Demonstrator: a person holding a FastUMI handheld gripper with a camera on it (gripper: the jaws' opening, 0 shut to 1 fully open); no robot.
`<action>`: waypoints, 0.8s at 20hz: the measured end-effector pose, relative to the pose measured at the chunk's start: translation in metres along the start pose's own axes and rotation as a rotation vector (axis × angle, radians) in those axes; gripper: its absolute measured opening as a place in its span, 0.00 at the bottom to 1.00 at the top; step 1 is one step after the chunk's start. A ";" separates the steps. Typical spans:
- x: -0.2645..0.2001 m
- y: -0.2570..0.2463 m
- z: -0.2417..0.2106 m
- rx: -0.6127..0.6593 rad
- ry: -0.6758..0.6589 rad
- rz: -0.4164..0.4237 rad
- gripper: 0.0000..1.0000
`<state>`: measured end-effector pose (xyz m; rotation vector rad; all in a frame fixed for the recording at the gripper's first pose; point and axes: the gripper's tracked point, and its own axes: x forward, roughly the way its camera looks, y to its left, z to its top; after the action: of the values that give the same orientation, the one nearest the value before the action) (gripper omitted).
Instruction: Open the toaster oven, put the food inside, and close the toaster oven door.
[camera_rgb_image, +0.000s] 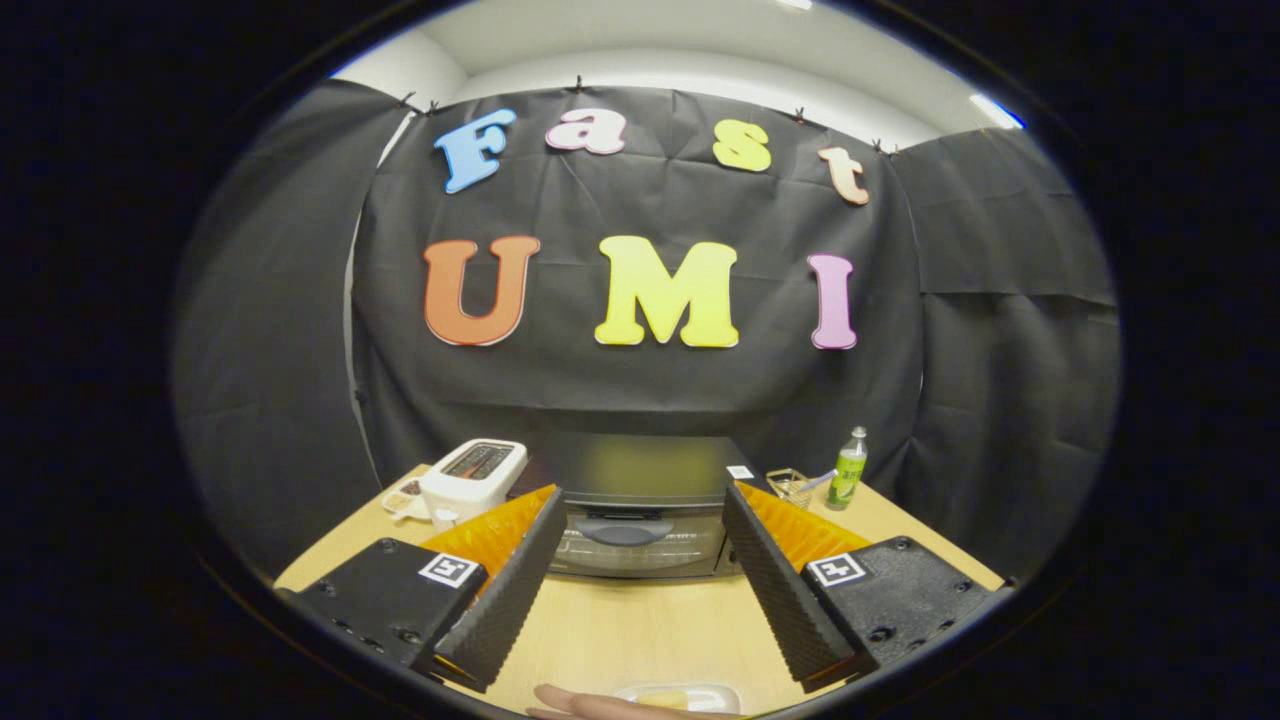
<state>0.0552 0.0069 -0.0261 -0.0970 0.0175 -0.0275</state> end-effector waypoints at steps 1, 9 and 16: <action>0.010 0.002 -0.004 -0.020 0.004 -0.005 1.00; 0.097 0.017 -0.032 -0.072 0.014 -0.012 1.00; 0.169 0.015 -0.073 -0.067 0.069 -0.016 1.00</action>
<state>0.2230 0.0103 -0.1028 -0.1633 0.0867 -0.0460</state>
